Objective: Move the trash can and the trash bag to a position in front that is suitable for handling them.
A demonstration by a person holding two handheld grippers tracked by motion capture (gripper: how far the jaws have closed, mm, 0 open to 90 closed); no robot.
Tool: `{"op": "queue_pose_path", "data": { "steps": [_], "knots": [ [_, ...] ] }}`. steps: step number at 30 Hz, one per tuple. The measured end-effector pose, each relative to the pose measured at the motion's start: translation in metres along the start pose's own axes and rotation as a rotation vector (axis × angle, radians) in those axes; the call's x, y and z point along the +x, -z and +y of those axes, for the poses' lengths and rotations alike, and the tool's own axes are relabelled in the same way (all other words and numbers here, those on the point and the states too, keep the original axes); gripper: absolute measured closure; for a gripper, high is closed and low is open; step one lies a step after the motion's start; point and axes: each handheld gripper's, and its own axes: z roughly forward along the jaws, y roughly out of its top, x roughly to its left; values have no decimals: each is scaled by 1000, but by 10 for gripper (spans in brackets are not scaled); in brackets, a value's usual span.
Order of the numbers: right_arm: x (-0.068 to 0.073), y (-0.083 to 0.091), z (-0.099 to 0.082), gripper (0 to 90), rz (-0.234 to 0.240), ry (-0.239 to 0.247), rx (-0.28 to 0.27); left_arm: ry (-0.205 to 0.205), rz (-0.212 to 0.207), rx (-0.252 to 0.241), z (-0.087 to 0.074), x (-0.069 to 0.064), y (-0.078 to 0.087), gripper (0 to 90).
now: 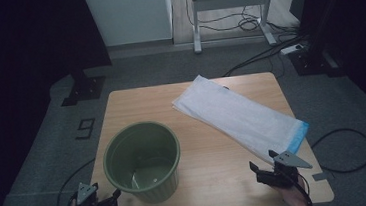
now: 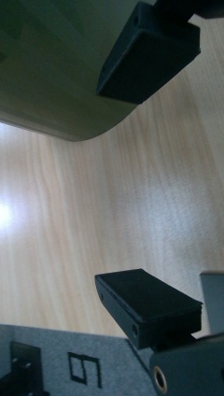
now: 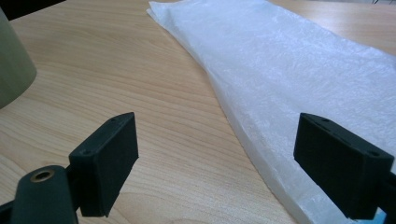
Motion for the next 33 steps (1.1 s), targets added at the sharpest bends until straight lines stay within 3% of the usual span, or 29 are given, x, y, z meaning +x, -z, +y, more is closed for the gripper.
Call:
{"op": "queue_pose_path", "data": {
  "steps": [3, 4, 8, 9, 10, 11, 12, 13, 14, 17, 18, 23, 29, 33],
  "knots": [
    [-1, -2, -1, 134, 0, -7, 3, -20, -8, -6, -1, 0, 0, 98],
    [-2, -7, -4, 134, -6, -11, 17, -70, -14, 9, -2, -1, -2, 98],
    [-3, -12, -6, 135, -14, -24, 40, -197, -48, 64, -5, -7, -5, 100],
    [-2, -12, -5, 135, -17, -21, 37, -197, -48, 64, -5, -7, -5, 99],
    [-1, -11, -4, 136, -21, -17, 32, -251, -102, 65, -2, -14, -4, 98],
    [-1, -11, -4, 136, -21, -17, 32, -251, -102, 65, -2, -14, -4, 98],
    [3, -9, -4, 136, -24, -8, 27, -310, -166, 60, 4, -23, -5, 98],
    [3, -9, -4, 136, -24, -8, 27, -310, -166, 60, 4, -23, -5, 99],
    [4, -8, -5, 136, -24, -7, 26, -343, -204, 68, 8, -29, -6, 99],
    [5, -5, -8, 136, -21, -2, 34, -393, -349, 90, 19, -44, -15, 98],
    [4, -2, -7, 137, -16, -5, 26, -411, -377, 97, 22, -49, -18, 79],
    [3, 4, -9, 138, -11, -3, 16, -483, -381, 120, 29, -67, -33, 111],
    [4, 14, -12, 140, 1, -23, 12, -506, -395, 100, 39, -86, -50, 137],
    [9, 21, -11, 140, 1, -8, -5, -525, -414, 104, 46, -100, -60, 140]
  ]
}}
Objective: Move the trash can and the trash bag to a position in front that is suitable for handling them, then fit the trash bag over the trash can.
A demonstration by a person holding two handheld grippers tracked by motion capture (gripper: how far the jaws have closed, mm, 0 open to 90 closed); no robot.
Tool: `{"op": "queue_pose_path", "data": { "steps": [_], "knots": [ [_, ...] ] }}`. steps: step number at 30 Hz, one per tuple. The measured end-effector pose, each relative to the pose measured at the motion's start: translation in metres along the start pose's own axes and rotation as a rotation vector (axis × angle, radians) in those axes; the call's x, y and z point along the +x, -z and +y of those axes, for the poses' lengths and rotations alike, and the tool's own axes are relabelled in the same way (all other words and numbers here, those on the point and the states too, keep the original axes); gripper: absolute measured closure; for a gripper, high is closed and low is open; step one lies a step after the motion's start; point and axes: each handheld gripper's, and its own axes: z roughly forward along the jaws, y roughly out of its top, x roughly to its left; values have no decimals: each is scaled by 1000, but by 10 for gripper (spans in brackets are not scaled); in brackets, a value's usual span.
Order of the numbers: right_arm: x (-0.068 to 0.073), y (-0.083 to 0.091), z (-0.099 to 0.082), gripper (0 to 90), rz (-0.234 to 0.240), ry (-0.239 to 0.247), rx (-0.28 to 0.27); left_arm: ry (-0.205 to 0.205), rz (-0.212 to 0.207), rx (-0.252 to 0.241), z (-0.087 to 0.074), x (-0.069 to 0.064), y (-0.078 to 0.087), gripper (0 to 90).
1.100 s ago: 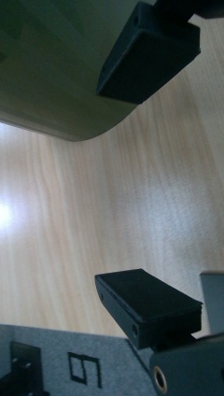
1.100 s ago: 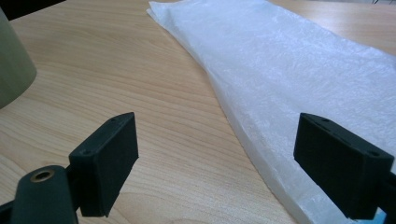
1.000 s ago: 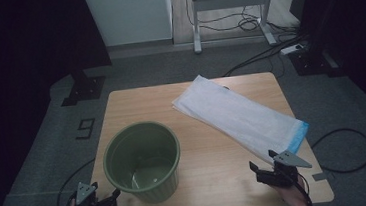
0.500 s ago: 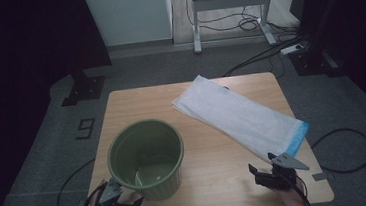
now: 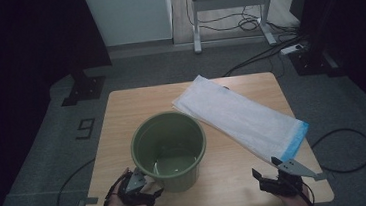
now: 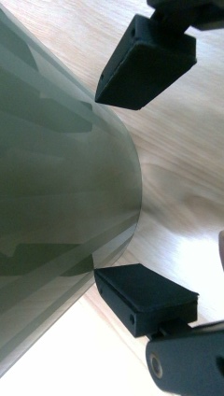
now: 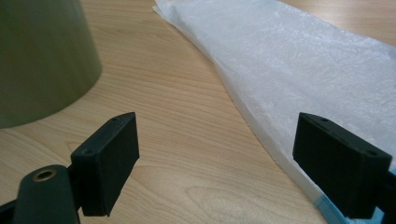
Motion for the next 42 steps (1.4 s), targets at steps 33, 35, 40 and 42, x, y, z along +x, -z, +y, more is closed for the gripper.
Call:
{"op": "queue_pose_path", "data": {
  "steps": [33, 35, 40, 42],
  "knots": [
    [-10, -29, 4, 148, -101, 52, 70, 154, 90, -1, 7, 2, -8, 138],
    [-11, -38, 11, 153, -126, 42, 73, 163, 95, -1, 4, 2, -6, 138],
    [-7, -84, 32, 170, -115, 48, 142, 207, 123, 13, -6, 9, -1, 139],
    [-4, -105, 40, 198, -124, 68, 180, 213, 123, 2, -6, 11, -1, 140]
  ]
}}
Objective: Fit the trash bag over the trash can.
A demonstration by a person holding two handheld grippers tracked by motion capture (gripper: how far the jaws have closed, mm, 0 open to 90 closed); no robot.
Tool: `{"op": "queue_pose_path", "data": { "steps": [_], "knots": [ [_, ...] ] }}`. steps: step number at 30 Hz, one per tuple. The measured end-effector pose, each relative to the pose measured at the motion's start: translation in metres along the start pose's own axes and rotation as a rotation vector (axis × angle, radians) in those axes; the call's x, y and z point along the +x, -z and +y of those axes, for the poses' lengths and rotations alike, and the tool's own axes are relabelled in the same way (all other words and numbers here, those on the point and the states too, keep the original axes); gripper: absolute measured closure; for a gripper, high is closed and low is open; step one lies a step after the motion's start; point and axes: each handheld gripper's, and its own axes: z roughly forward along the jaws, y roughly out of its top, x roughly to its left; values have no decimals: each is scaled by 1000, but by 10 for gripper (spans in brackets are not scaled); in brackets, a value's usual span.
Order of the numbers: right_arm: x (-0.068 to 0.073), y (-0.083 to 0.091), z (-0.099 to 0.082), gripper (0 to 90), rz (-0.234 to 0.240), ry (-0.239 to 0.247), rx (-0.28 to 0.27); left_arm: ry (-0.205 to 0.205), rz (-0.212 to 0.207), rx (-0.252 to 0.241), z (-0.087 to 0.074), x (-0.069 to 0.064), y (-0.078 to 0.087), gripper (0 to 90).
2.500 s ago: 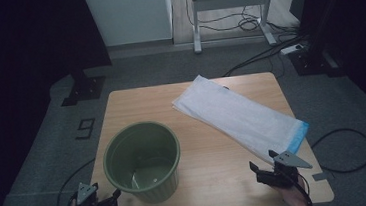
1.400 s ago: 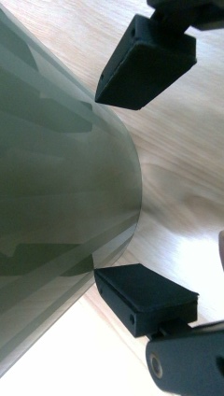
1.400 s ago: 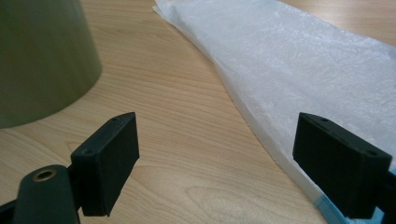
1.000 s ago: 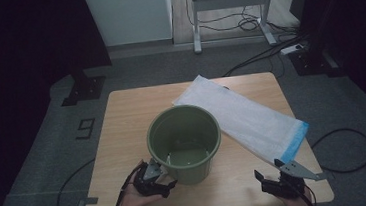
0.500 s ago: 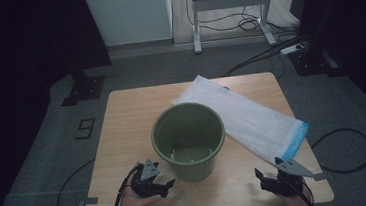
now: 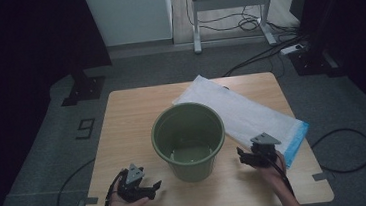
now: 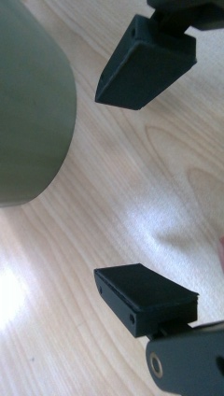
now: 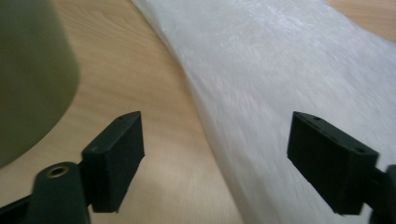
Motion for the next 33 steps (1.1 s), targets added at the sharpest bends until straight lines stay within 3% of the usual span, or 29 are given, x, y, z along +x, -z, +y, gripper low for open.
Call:
{"op": "queue_pose_path", "data": {
  "steps": [2, 3, 4, 6, 12, 15, 18, 19, 20, 22, 23, 24, 26, 28, 29, 33],
  "knots": [
    [2, -8, 6, 216, -18, 9, 14, 8, -6, -6, 0, 1, 0, 141],
    [2, -21, 15, 252, -43, 10, 39, 19, -13, -11, -1, 3, -1, 144],
    [2, -21, 15, 252, -43, 10, 39, 19, -13, -11, -1, 3, -1, 144],
    [0, -35, 21, 343, -60, 2, 84, 18, -12, 5, -1, 1, -5, 148],
    [-6, -44, 14, 477, -18, -21, 140, 16, 2, 35, -4, -1, -10, 161],
    [-11, -40, 11, 611, -16, -36, 129, 29, 18, 34, -5, 1, -7, 172],
    [-17, -37, 7, 664, -24, -46, 123, 39, 32, 29, -7, 3, -4, 207],
    [-25, -30, -2, 774, -27, -86, 96, 37, 35, 30, -8, 3, -2, 211],
    [-25, -30, -2, 774, -27, -86, 96, 37, 35, 30, -8, 3, -2, 217],
    [-31, -19, -12, 879, -29, -99, 73, 43, 39, 26, -10, 5, 0, 222],
    [-37, -5, -23, 889, -9, -129, 67, 56, 41, 20, -10, 7, 1, 228],
    [-37, -5, -23, 889, -9, -129, 67, 56, 41, 20, -10, 7, 1, 231],
    [-43, 18, -42, 889, 4, -112, 58, 72, 45, 18, -10, 9, 1, 232],
    [-44, 26, -48, 889, 1, -107, 57, 72, 44, 21, -10, 10, 1, 233],
    [-48, 39, -58, 888, 18, -126, 58, 75, 41, 23, -10, 9, 1, 237],
    [-55, 60, -73, 880, 24, -176, 58, 66, 44, 25, -10, 8, 2, 237]
  ]
}}
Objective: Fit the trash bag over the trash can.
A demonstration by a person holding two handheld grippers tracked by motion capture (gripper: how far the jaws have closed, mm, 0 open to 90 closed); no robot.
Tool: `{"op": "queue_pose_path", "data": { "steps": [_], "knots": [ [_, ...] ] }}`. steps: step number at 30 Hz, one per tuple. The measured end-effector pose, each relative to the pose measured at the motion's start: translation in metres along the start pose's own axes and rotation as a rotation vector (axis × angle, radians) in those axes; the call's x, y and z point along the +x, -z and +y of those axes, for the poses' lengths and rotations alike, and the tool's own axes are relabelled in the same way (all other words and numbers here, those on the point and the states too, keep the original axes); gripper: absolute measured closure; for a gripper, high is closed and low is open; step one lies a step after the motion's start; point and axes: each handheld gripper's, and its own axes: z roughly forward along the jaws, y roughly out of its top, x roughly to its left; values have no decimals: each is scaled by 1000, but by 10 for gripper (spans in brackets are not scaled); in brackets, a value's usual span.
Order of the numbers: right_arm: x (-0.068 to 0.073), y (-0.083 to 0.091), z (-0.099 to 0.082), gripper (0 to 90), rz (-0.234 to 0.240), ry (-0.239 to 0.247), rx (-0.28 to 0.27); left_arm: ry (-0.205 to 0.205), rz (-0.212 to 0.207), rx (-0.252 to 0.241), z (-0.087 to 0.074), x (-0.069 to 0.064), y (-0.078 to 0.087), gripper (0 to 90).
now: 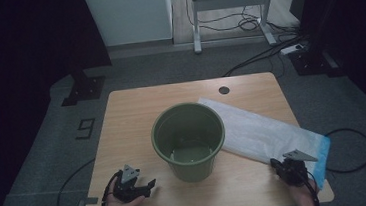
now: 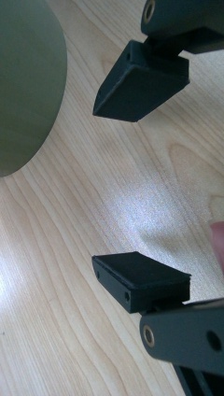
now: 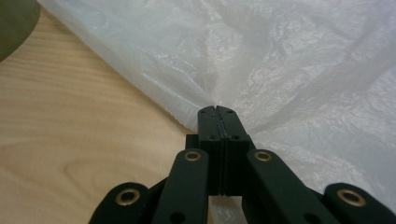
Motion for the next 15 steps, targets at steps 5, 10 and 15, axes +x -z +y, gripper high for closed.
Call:
{"op": "queue_pose_path", "data": {
  "steps": [5, 10, 15],
  "knots": [
    [-2, 9, -6, 714, -23, 28, -4, 2, 2, -4, -1, 1, 2, 237],
    [24, 3, 7, 339, -68, 106, -33, 11, 14, 6, -5, 4, 3, 237],
    [55, -24, 38, 234, -1, 164, -47, 17, 27, 13, -10, 4, 8, 240]
  ]
}}
